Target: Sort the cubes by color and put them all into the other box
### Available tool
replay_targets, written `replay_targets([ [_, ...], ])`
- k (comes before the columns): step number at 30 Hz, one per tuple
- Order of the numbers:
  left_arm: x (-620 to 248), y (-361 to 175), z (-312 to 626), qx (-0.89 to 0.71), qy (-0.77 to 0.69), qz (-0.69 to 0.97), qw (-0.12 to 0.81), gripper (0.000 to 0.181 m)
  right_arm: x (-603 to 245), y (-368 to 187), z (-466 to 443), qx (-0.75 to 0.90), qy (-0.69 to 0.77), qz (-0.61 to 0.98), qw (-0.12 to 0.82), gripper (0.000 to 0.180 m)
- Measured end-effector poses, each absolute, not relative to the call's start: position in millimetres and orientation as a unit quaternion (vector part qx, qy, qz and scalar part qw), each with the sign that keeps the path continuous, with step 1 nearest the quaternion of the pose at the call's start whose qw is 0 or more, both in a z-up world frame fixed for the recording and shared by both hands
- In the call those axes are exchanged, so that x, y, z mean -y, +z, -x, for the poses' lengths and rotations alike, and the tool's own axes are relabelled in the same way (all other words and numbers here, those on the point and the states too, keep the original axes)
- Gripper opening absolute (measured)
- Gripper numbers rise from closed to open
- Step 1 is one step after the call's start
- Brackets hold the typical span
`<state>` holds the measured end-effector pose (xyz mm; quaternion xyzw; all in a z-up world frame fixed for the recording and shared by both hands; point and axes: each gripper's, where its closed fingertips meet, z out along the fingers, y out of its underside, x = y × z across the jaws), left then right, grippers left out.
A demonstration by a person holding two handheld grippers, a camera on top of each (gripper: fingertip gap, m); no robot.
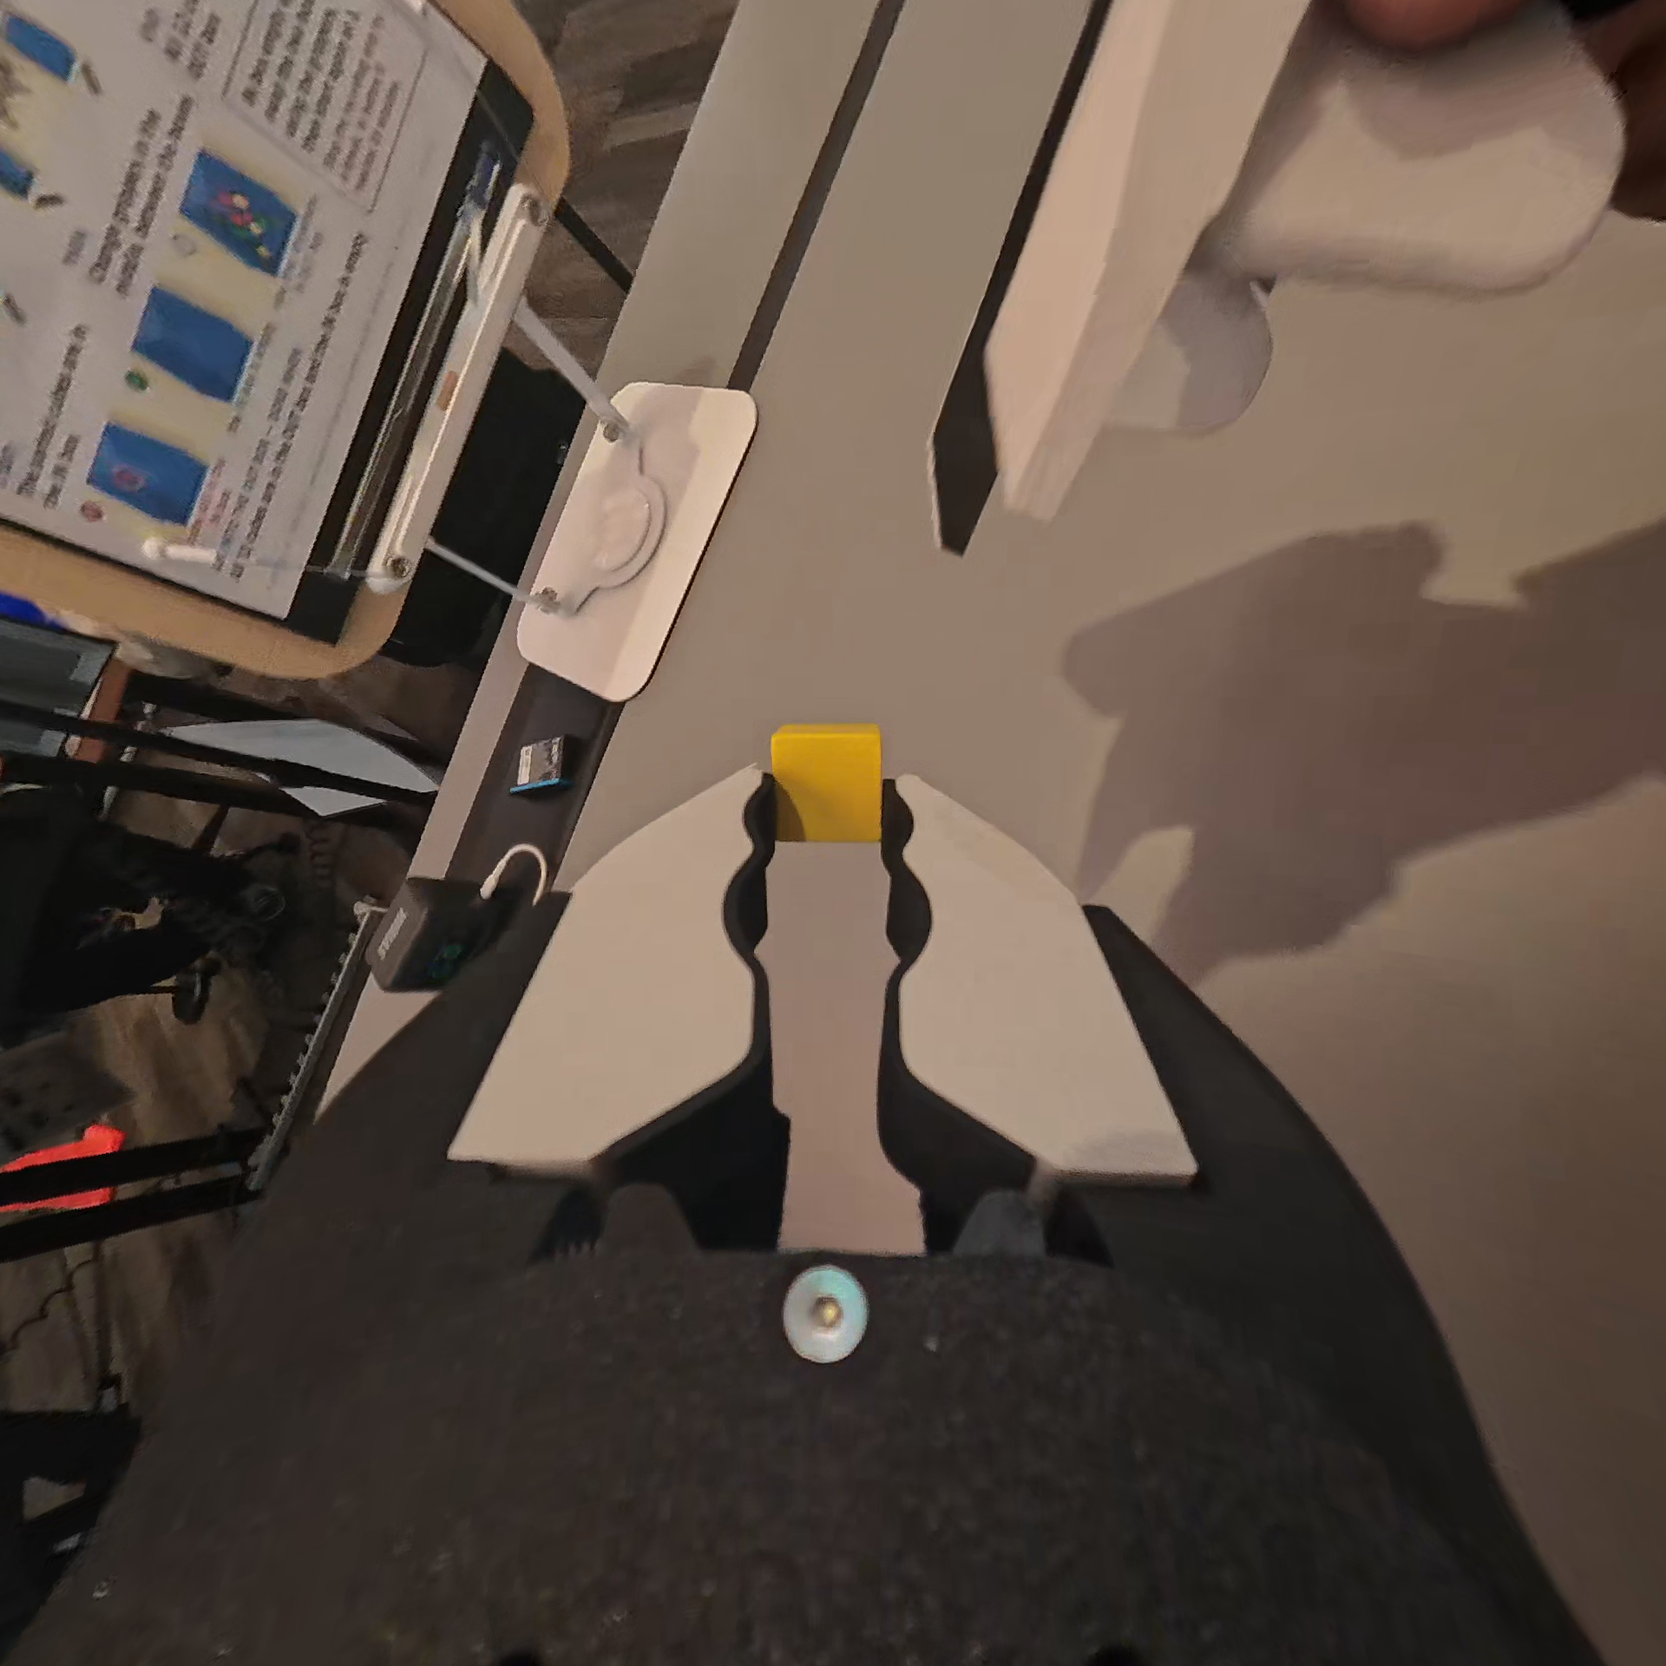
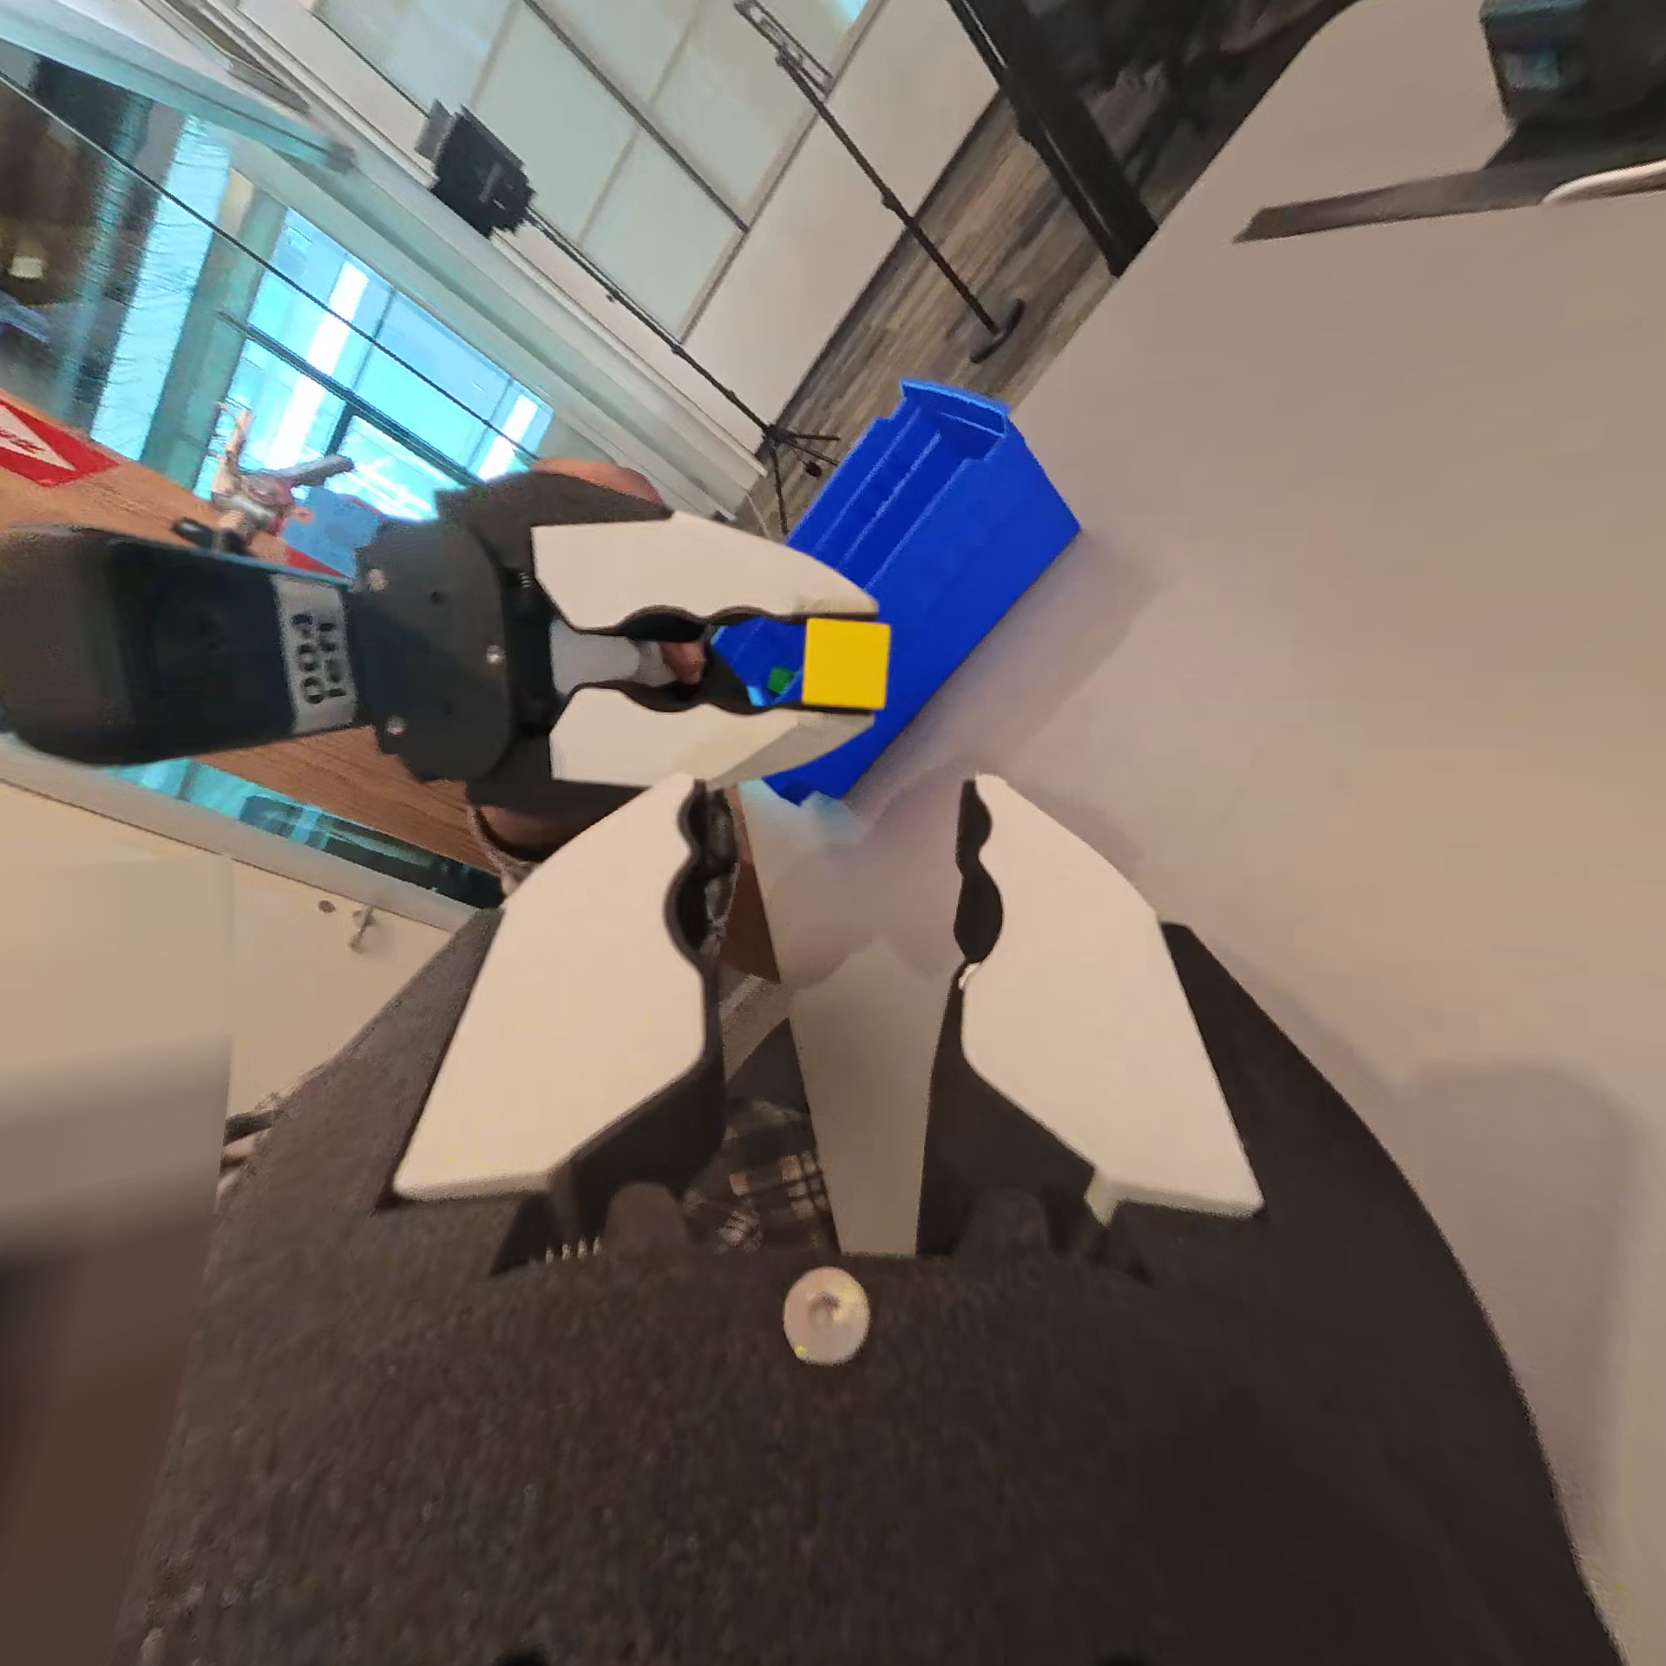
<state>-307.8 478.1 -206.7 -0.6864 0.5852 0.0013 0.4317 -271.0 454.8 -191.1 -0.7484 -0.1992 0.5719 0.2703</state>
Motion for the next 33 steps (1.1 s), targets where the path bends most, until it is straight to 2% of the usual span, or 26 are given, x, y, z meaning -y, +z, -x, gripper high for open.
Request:
replay_targets([
  [11,-465,-217,261,-0.622,-0.021,0.660,0.421,0.022,-463,-212,262,0.174,0.568,0.769,0.236,0.049],
  [13,-464,-218,256,-0.624,-0.025,0.657,0.423,0.022,-461,-215,265,0.176,0.578,0.765,0.222,0.038],
  [14,-464,-219,254,-0.624,-0.025,0.656,0.423,0.022,-459,-212,267,0.178,0.595,0.754,0.214,0.022],
  [17,-465,-220,246,-0.614,-0.047,0.653,0.442,0.022,-461,-213,260,0.174,0.594,0.755,0.217,0.021],
  [18,-464,-220,242,-0.606,-0.069,0.653,0.448,0.025,-463,-213,254,0.175,0.587,0.758,0.224,0.021],
  [20,-460,-224,236,-0.588,-0.125,0.660,0.451,0.048,-468,-212,231,0.173,0.569,0.766,0.245,0.021],
  [22,-456,-231,231,-0.569,-0.189,0.663,0.449,0.068,-479,-210,190,0.163,0.537,0.782,0.271,0.022],
  [26,-457,-255,231,-0.532,-0.280,0.662,0.448,0.087,-516,-212,48,0.127,0.385,0.848,0.341,0.022],
  [30,-461,-277,230,-0.502,-0.341,0.652,0.455,0.090,-535,-227,-121,0.058,0.204,0.914,0.346,0.022],
  [33,-463,-286,227,-0.484,-0.371,0.642,0.464,0.088,-527,-260,-216,0.017,0.093,0.950,0.297,0.022],
])
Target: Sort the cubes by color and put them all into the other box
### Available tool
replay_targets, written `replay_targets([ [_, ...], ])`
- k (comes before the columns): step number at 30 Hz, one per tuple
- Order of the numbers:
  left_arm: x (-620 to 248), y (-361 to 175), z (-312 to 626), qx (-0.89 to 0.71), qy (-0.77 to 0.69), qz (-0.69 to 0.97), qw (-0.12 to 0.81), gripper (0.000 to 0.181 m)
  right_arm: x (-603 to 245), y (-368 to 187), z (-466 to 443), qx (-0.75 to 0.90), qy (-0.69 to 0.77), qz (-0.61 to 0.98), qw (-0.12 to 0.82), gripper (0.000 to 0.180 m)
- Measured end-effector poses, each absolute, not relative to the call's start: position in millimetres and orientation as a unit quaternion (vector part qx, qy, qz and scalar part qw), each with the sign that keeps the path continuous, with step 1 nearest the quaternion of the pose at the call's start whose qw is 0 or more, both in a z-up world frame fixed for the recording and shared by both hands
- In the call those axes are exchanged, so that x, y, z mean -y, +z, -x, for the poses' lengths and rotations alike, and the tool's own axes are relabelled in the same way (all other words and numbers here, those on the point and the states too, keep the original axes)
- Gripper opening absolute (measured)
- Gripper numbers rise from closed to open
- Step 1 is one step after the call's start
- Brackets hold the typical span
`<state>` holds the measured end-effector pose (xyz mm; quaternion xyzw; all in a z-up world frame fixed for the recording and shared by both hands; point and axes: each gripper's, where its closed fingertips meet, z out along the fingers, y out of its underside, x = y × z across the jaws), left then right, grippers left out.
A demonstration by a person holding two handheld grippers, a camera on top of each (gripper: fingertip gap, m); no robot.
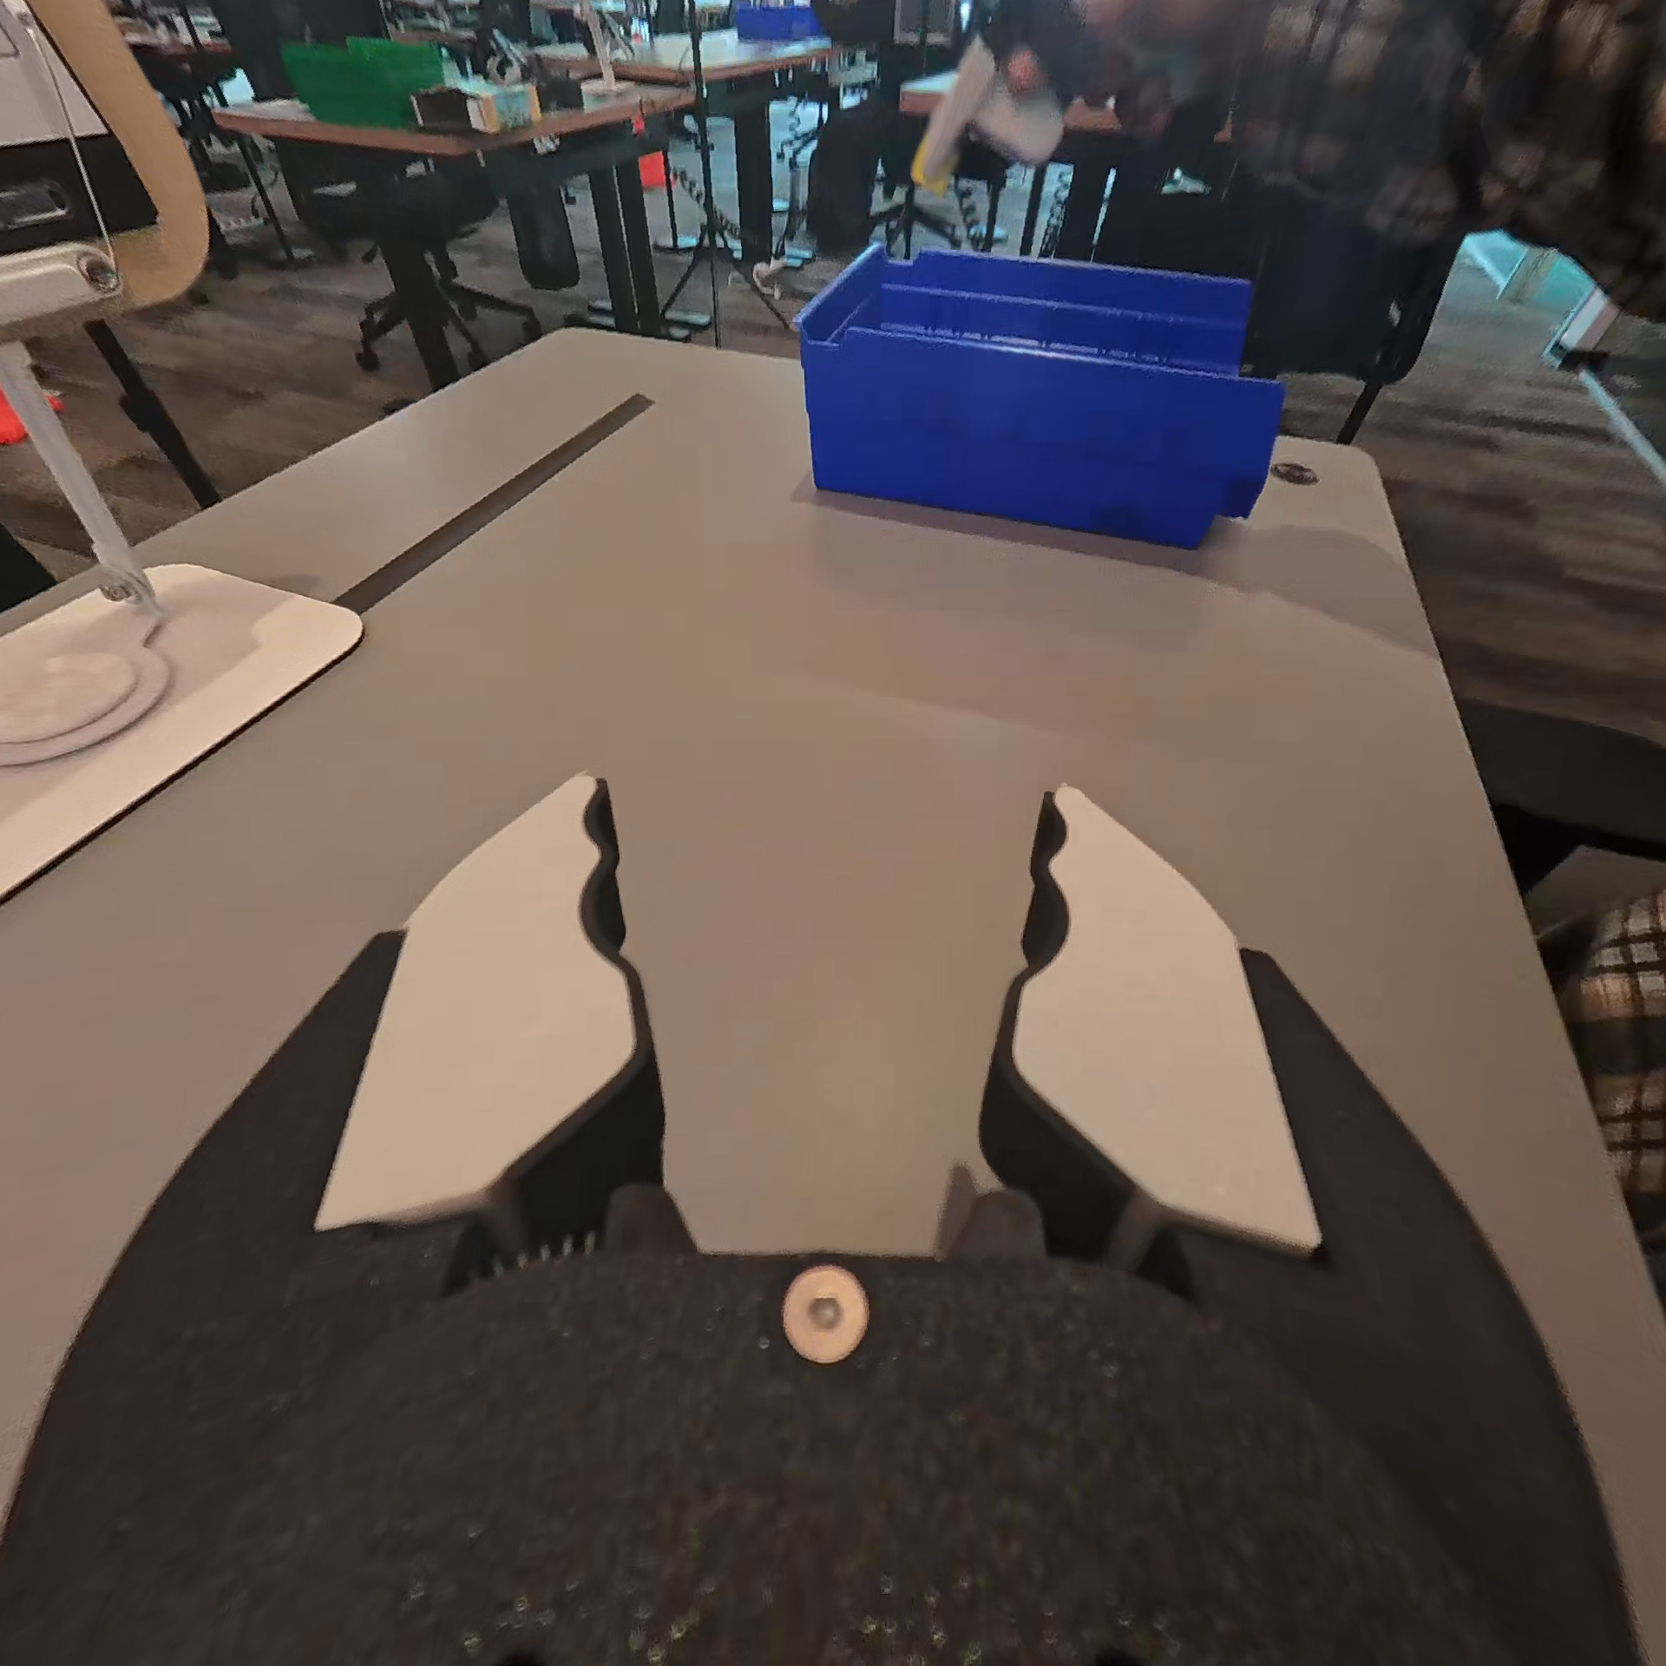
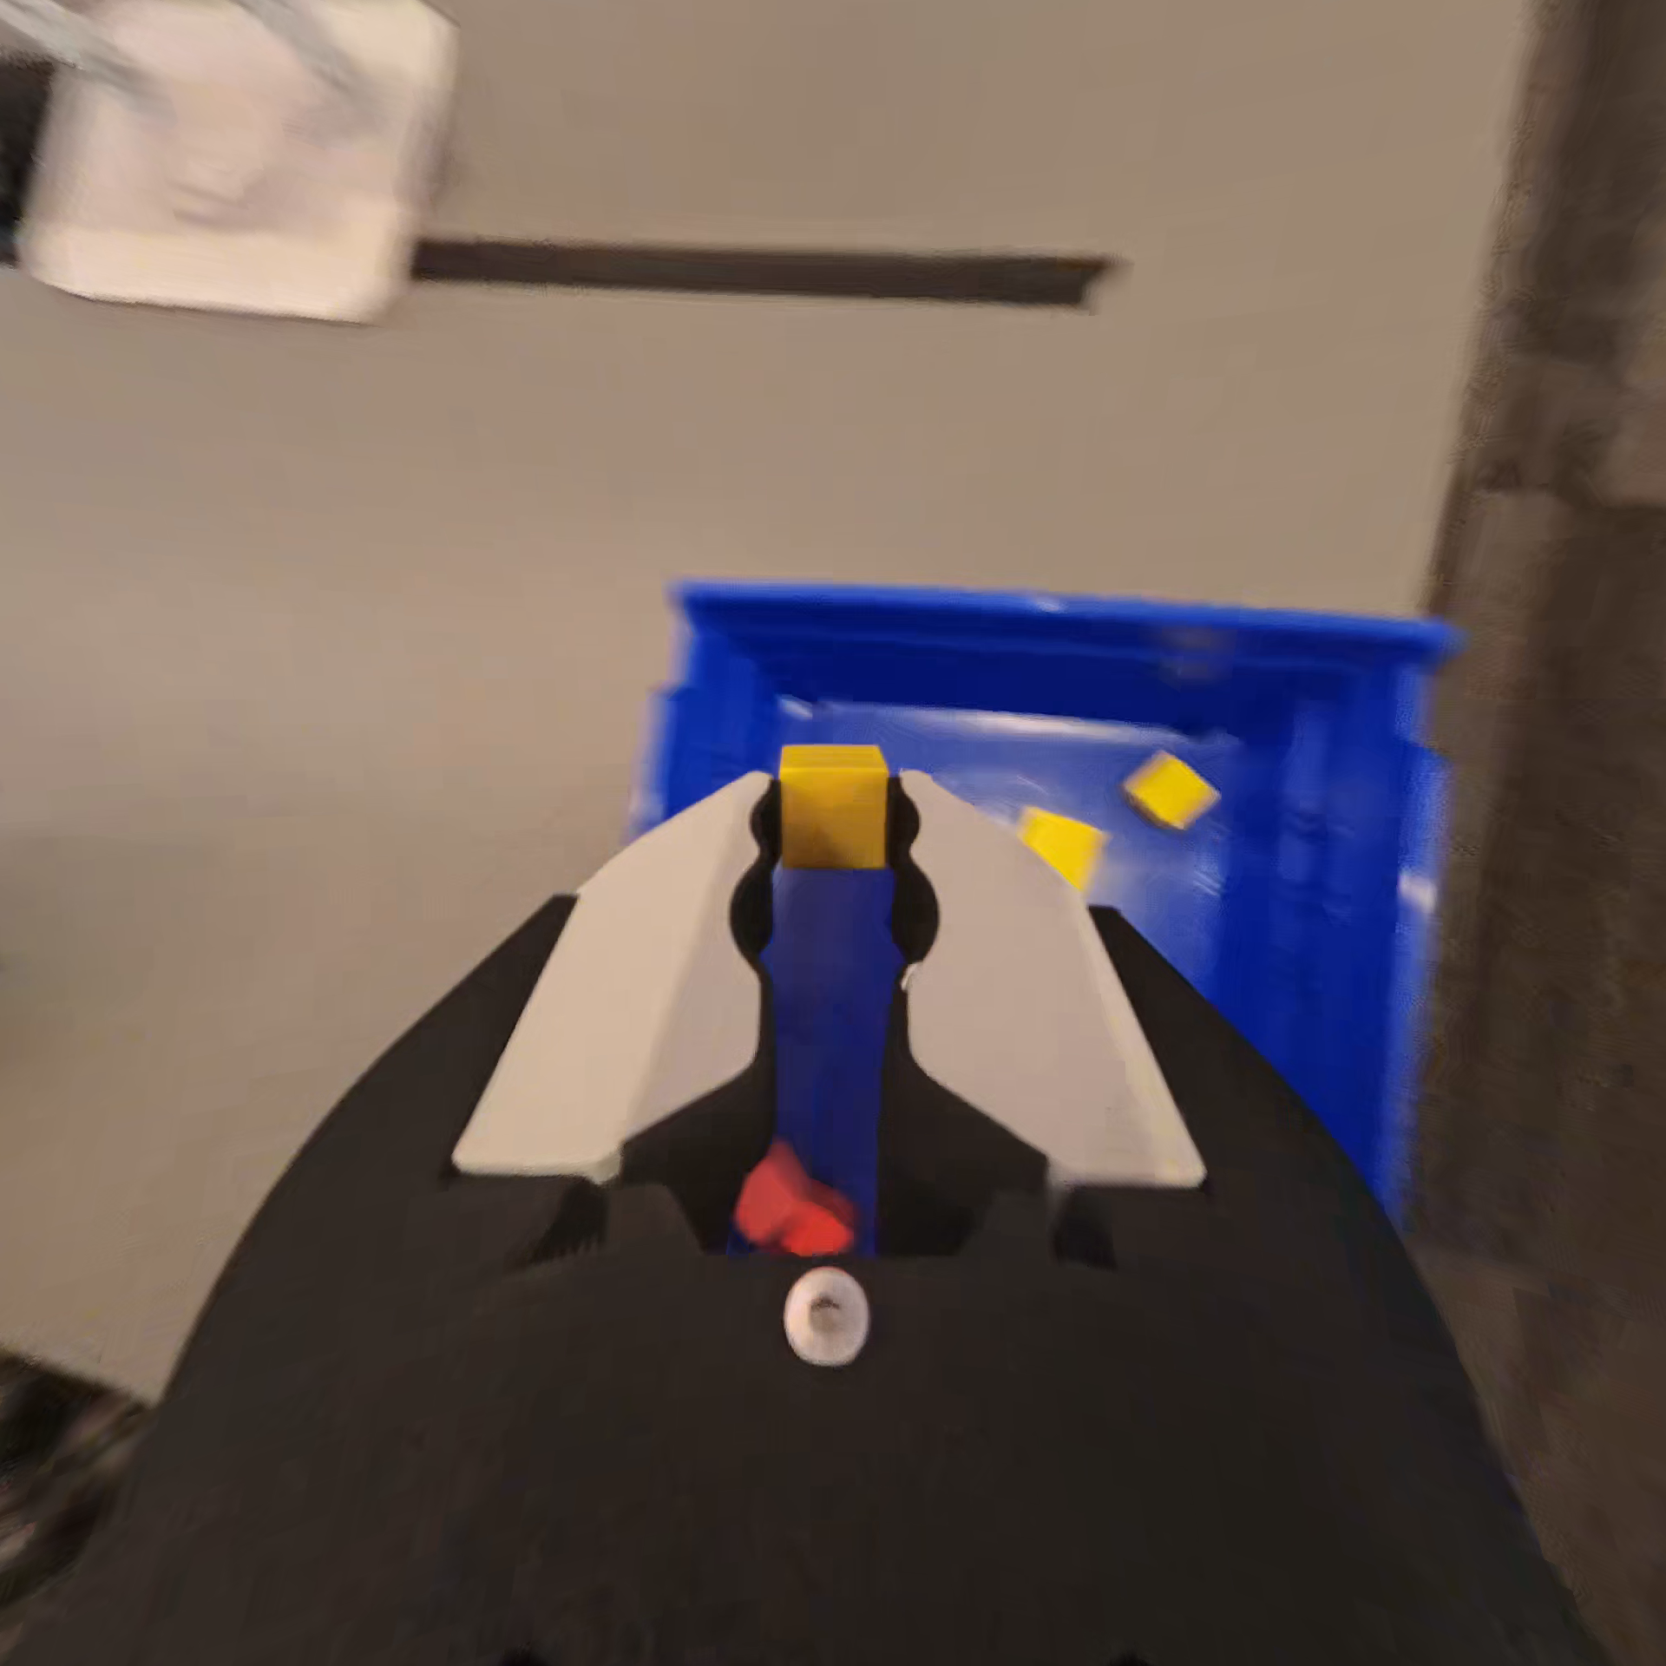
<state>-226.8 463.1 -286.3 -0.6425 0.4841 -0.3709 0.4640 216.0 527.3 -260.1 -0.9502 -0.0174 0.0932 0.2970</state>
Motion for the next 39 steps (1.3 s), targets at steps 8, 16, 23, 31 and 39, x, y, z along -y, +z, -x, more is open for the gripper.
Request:
replay_targets([
  [8,-469,-295,226,-0.502,-0.338,0.625,0.493,0.071,-508,-345,-294,-0.042,-0.023,0.980,0.192,0.022],
  [16,-466,-309,224,-0.515,-0.329,0.635,0.472,0.071,-517,-371,-312,-0.041,-0.099,0.980,0.170,0.025],
  [23,-465,-307,227,-0.513,-0.329,0.633,0.477,0.070,-520,-352,-310,-0.037,-0.117,0.975,0.186,0.032],
  [31,-466,-301,230,-0.503,-0.333,0.632,0.486,0.069,-538,-188,-196,0.059,-0.002,0.919,0.391,0.047],
  [39,-461,-268,242,-0.480,-0.327,0.632,0.514,0.070,-494,-166,10,0.238,0.247,0.762,0.549,0.065],
])
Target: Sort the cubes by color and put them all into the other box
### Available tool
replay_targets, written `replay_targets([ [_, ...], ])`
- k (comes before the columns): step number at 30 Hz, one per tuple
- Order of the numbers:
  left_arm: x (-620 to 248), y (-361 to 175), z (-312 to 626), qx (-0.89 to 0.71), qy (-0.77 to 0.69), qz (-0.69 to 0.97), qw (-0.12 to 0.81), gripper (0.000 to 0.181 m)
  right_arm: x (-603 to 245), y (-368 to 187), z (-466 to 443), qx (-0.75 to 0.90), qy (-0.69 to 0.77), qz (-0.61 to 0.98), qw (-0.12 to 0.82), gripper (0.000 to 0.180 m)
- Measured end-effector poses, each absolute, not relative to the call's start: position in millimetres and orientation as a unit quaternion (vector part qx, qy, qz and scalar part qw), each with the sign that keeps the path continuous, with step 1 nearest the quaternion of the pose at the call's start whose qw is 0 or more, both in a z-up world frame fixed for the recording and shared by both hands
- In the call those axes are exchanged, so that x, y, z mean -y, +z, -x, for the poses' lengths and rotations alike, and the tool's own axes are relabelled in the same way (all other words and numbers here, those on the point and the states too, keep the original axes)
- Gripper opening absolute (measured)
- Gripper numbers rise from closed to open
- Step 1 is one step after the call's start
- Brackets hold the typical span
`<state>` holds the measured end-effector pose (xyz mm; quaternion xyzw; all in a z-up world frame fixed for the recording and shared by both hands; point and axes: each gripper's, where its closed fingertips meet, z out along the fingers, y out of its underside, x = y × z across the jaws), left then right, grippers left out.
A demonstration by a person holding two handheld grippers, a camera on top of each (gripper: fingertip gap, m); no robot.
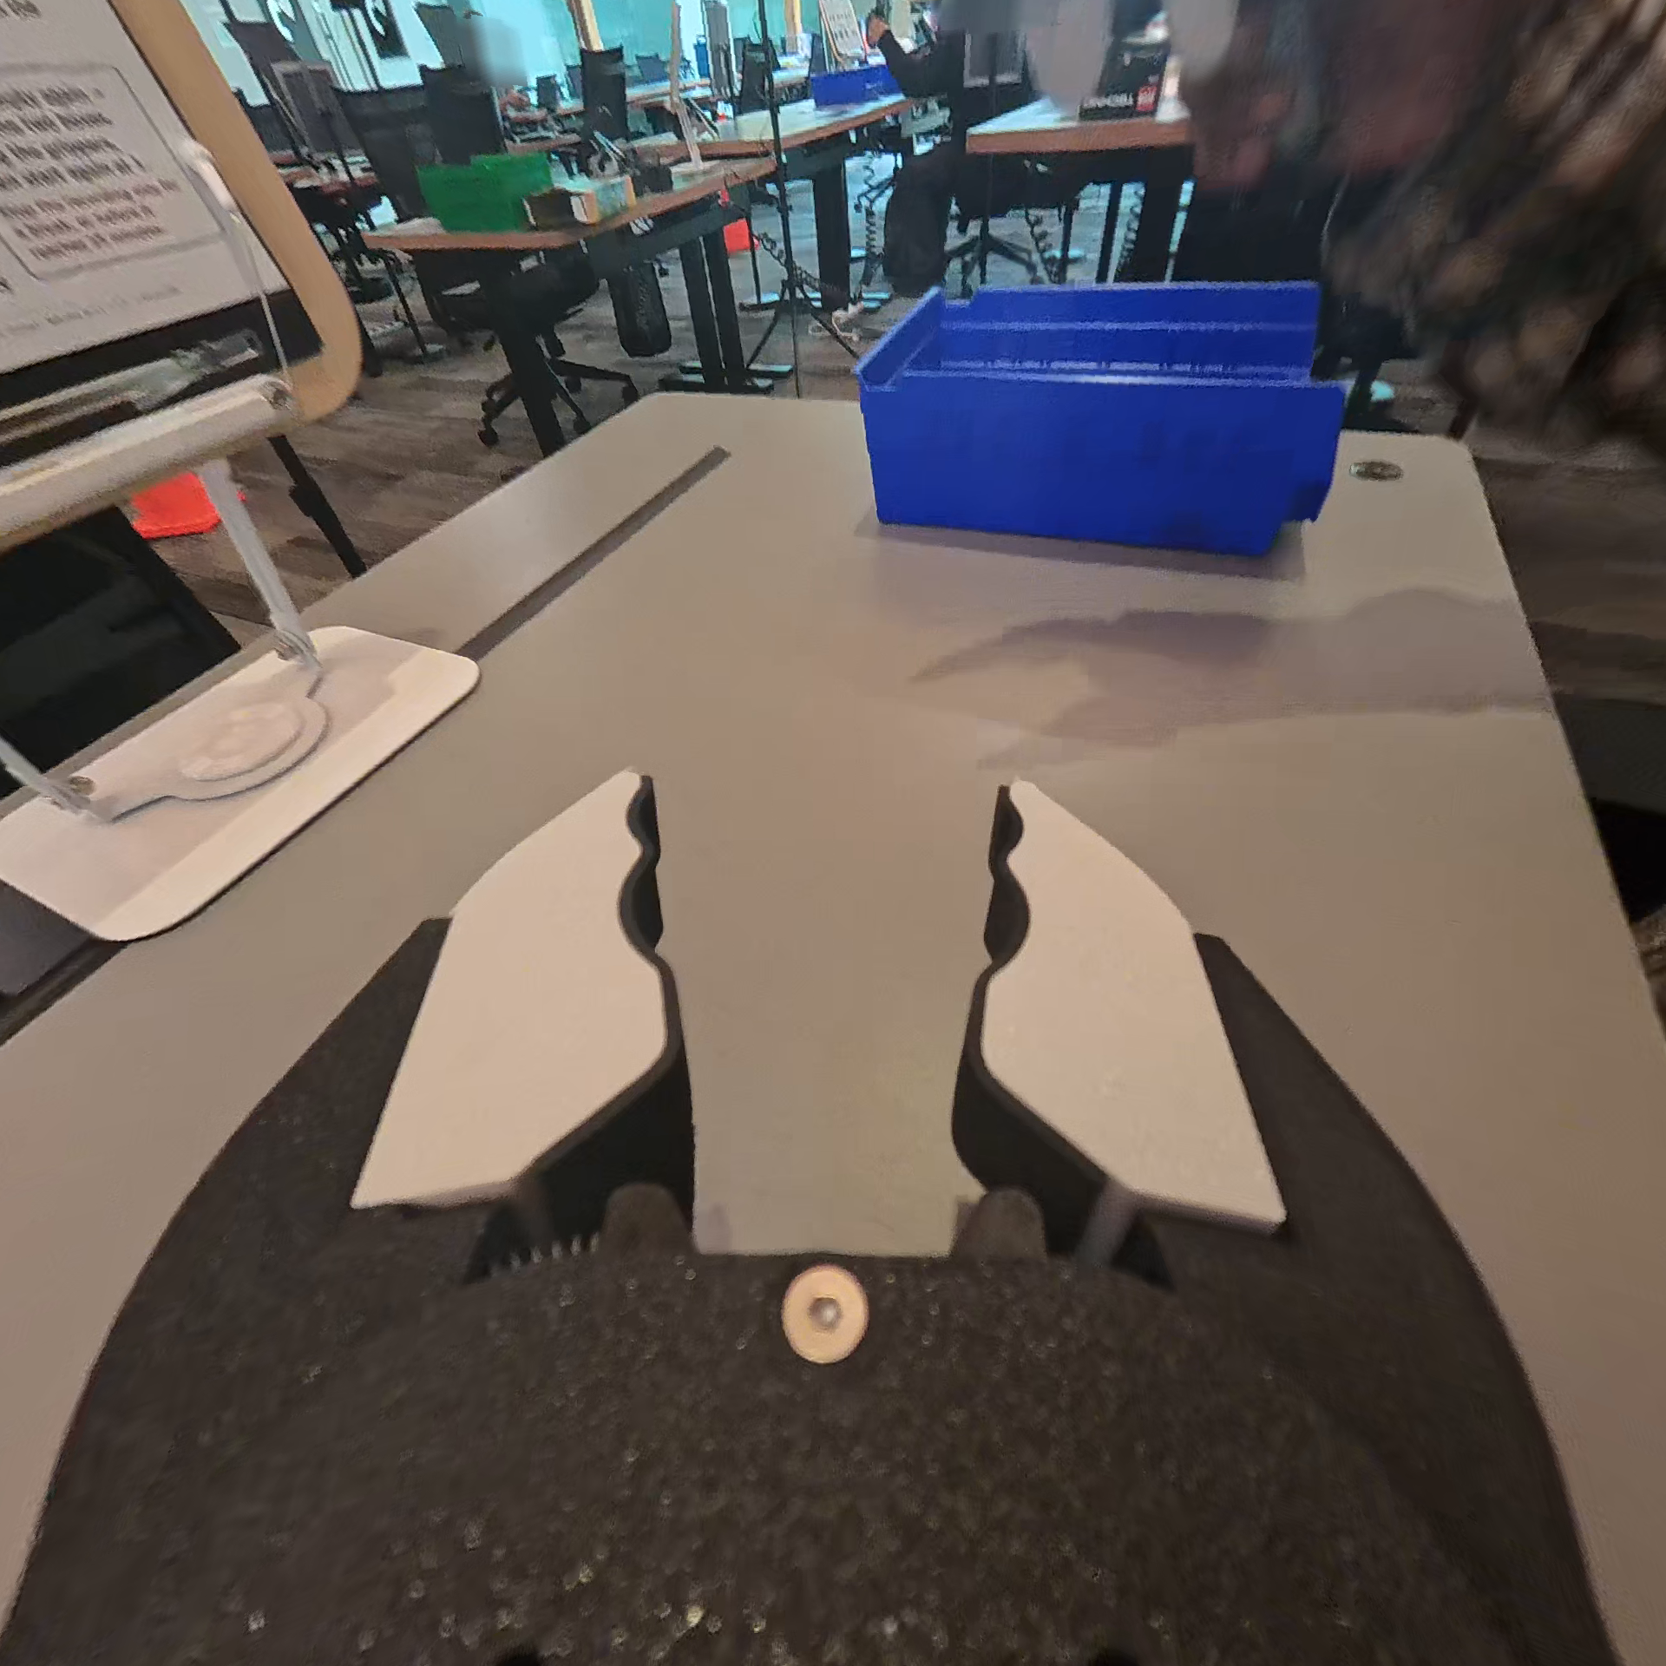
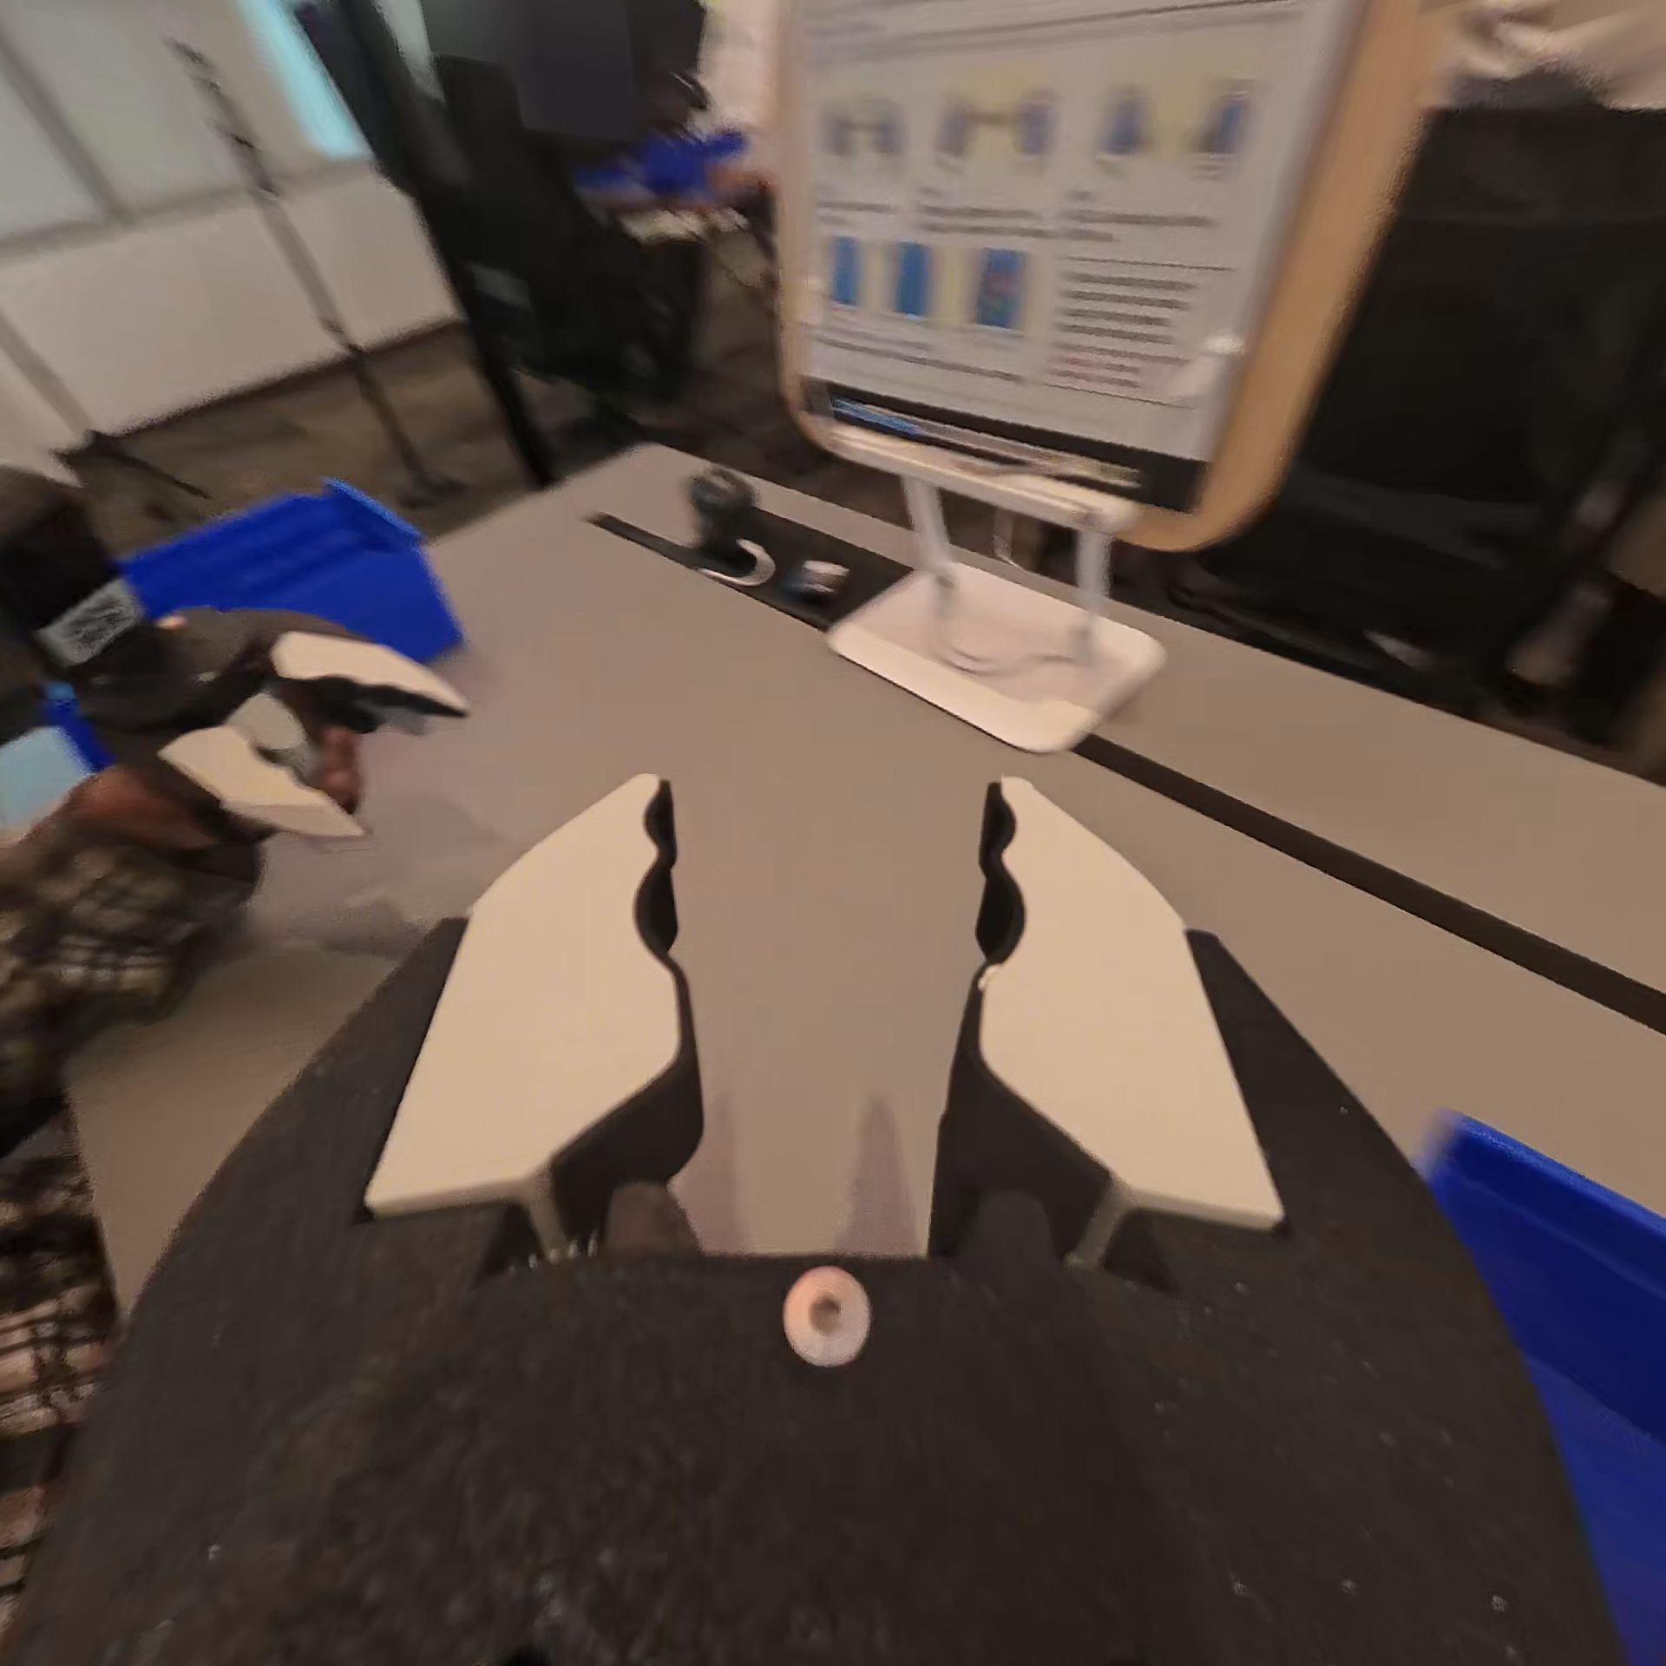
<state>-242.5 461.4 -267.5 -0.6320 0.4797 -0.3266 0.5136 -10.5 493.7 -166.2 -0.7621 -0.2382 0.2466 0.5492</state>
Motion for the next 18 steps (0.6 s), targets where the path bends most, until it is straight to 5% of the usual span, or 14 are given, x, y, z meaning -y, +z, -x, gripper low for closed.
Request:
replay_targets([
  [10,-443,-208,398,-0.498,-0.101,0.699,0.504,0.067,-498,-266,111,0.248,0.419,0.680,0.548,0.067],
  [18,-433,-230,641,-0.455,0.123,0.841,0.266,0.060,-492,-286,118,0.287,0.401,0.672,0.552,0.062],
])
